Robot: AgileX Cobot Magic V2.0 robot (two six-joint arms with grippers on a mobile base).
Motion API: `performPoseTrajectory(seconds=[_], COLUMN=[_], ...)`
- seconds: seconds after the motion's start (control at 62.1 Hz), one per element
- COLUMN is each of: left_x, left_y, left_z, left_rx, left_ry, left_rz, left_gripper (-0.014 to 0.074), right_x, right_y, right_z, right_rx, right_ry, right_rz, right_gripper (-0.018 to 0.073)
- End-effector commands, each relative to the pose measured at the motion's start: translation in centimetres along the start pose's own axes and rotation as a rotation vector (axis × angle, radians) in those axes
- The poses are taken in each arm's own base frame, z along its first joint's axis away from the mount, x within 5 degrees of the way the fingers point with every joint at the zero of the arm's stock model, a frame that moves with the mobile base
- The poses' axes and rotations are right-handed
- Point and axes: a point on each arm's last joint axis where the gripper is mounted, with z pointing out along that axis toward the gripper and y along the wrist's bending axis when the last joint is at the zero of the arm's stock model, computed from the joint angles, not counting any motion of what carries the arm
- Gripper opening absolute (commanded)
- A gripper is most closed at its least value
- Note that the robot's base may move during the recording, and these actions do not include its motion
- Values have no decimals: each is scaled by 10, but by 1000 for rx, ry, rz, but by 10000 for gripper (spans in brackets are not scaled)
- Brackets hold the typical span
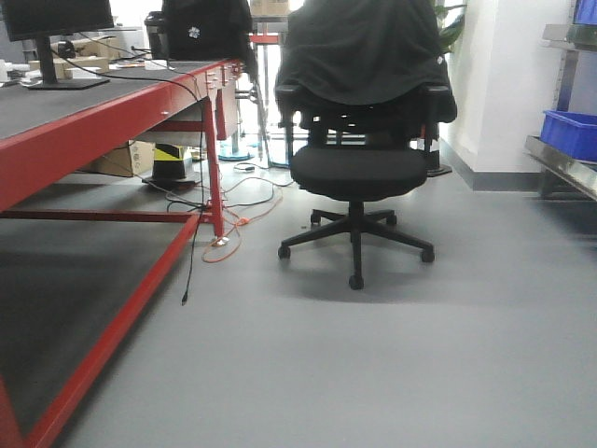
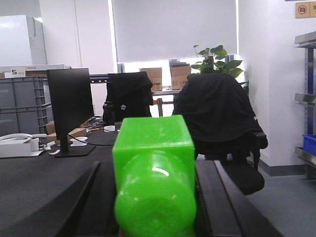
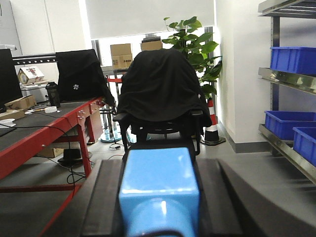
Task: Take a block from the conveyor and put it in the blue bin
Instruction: 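Drive the base past the red conveyor toward the bin shelves, then drive up to the shelf rack of blue bins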
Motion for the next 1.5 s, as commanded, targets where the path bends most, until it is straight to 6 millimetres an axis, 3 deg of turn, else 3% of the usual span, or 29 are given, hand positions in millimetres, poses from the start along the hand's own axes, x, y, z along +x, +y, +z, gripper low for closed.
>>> performPoseTrajectory(seconds=[0.0,1.481], left_x=[-1,-1], left_y=[0,0], left_z=[-1,-1], left_rx=[-7,-7], left_ry=[-18,-18], left_rz=[-1,-1], left_gripper=[-111,-111], right_x=[-6,-6], right_y=[1,1], right_z=[-2,-2], right_rx=[-3,-3], right_ry=[-41,-41], right_rz=[-8,-8], right_gripper=[-162,-162])
